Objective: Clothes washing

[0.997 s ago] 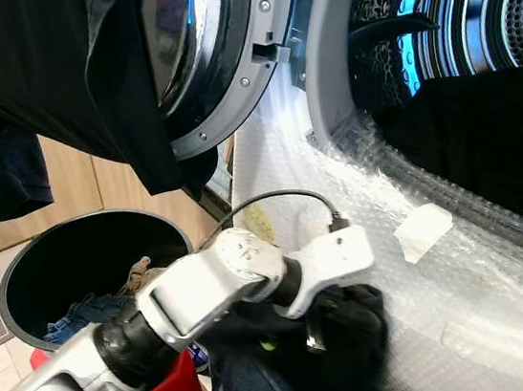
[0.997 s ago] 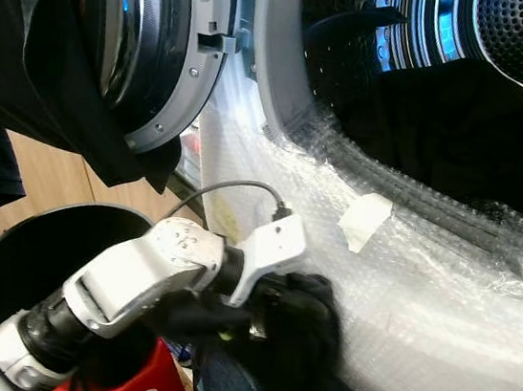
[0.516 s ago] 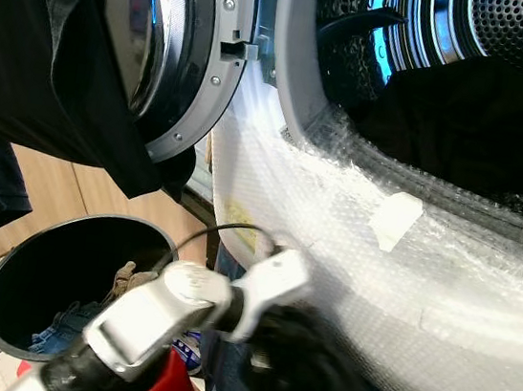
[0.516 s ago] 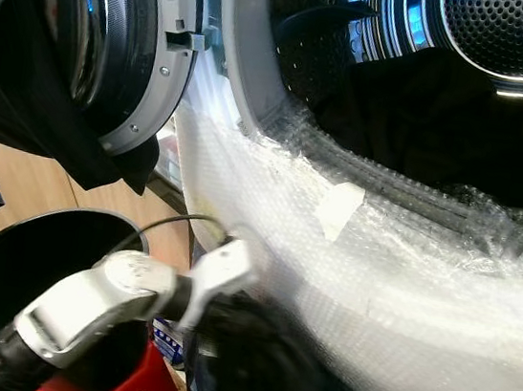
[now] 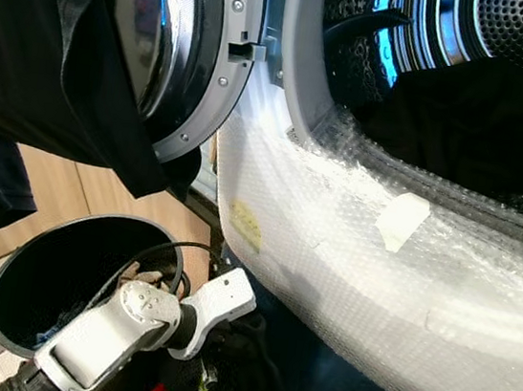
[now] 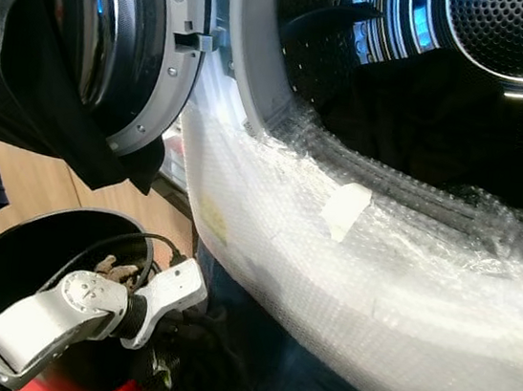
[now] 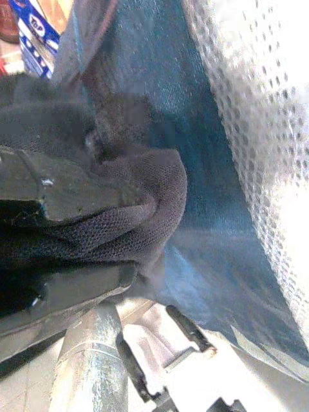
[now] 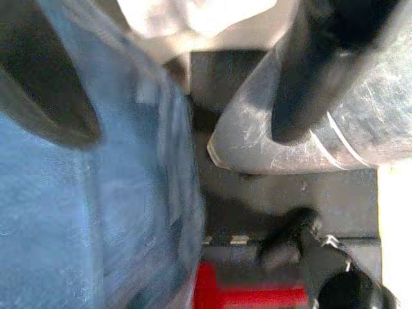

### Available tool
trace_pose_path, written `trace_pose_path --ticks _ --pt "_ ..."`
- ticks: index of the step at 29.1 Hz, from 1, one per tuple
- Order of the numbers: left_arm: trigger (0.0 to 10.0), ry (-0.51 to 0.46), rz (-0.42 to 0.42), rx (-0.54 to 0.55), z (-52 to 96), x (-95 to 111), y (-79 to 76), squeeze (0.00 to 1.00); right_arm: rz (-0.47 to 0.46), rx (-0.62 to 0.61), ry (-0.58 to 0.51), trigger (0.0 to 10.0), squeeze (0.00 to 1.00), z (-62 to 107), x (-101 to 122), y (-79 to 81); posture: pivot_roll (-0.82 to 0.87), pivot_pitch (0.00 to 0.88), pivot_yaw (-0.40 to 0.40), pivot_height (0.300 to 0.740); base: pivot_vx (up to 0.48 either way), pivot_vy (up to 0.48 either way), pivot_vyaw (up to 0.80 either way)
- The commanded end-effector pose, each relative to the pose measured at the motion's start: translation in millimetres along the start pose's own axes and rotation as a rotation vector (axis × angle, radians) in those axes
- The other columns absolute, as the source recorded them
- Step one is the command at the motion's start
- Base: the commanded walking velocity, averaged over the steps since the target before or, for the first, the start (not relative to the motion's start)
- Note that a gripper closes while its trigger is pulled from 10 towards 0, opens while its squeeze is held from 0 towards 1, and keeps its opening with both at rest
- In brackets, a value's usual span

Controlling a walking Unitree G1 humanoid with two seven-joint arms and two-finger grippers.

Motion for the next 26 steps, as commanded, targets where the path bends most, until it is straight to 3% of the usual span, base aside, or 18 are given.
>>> trace_pose_path --ticks 1,4,11,15,21,26 --pt "0.0 -0.020 -0.034 -0.006 0.5 8.1 -3.9 0.00 -0.021 0.063 -0.148 10.0 1.00 9.1 24.1 1.0 0.06 0.018 -0.013 0.740 0.000 0.000 0.00" --pt "0.0 -0.021 -0.034 -0.019 1.1 7.6 -7.4 0.00 -0.097 0.120 -0.371 10.0 1.00 31.2 57.0 0.6 0.05 0.024 -0.013 0.740 0.000 0.000 0.00" --pt "0.0 -0.026 -0.029 -0.024 -0.6 9.1 -8.1 0.00 -0.042 0.143 -0.415 10.0 1.00 48.4 68.0 0.5 0.04 0.044 -0.005 0.740 0.000 0.000 0.00" --pt "0.0 -0.042 -0.036 -0.028 -1.5 14.7 -8.3 0.00 0.025 0.189 -0.454 10.0 1.00 66.7 90.5 5.2 0.03 0.064 -0.003 0.740 0.000 0.000 0.00" --pt "0.0 -0.077 -0.049 -0.046 -5.6 26.3 -12.5 0.00 0.095 0.176 -0.493 10.0 1.00 65.5 120.2 10.3 0.04 0.068 -0.006 0.740 0.000 0.000 0.00" --pt "0.0 -0.093 -0.056 -0.053 -8.1 31.8 -15.8 0.00 0.058 0.136 -0.522 10.0 1.00 59.5 132.8 9.2 0.05 0.073 -0.012 0.740 0.000 0.000 0.00"
Point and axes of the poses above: a point about 5 cm out from each wrist's last joint towards the gripper, its own z axis pointing back from the gripper into the wrist, its own x axis along the axis of the wrist's last joint, y = z × x, the point moved 3 cm from there along -z, pointing out of the wrist towards the gripper, and after that the axes turned 2 degrees about z, right-handed, at the moved point
